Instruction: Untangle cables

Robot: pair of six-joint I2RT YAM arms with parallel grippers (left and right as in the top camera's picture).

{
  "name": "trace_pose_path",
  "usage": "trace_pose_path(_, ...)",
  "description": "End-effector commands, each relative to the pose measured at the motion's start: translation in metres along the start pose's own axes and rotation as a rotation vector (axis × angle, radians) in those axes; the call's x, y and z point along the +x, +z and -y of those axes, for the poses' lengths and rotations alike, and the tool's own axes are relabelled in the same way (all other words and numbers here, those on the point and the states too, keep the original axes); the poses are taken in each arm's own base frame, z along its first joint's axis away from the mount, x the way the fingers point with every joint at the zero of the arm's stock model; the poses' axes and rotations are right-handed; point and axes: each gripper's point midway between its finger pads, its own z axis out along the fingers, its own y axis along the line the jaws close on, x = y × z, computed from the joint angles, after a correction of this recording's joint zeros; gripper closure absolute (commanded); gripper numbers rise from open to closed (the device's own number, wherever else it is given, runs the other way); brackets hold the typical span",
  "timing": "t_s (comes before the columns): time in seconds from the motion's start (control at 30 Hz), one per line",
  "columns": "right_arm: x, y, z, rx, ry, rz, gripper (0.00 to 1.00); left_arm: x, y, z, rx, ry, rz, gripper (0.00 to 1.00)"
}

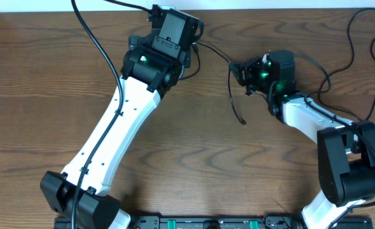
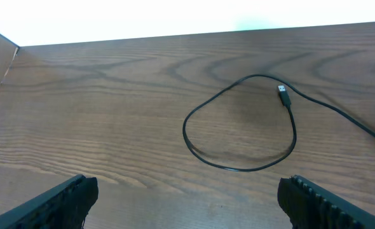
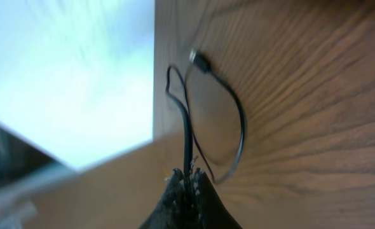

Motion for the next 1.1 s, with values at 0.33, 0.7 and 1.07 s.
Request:
trace_pose_path(0.33,-0.015,0.007,0.015,0.038,0.138,0.353,0.99,-0.002,-0.005,-0.003,0.000,-0.019,0.009,0.05)
trace_pose_path(0.7,-0.024,0.004,0.006,0.032,-0.028,0.312,0.99,-0.002,-0.005,-0.003,0.000,-0.019,0.009,0.05)
trace_pose_path(1.07,0.038,0.024,-0.008,0.048,-0.863,0.215,0.85,-0.002,-0.005,-0.003,0.000,-0.019,0.009,0.05)
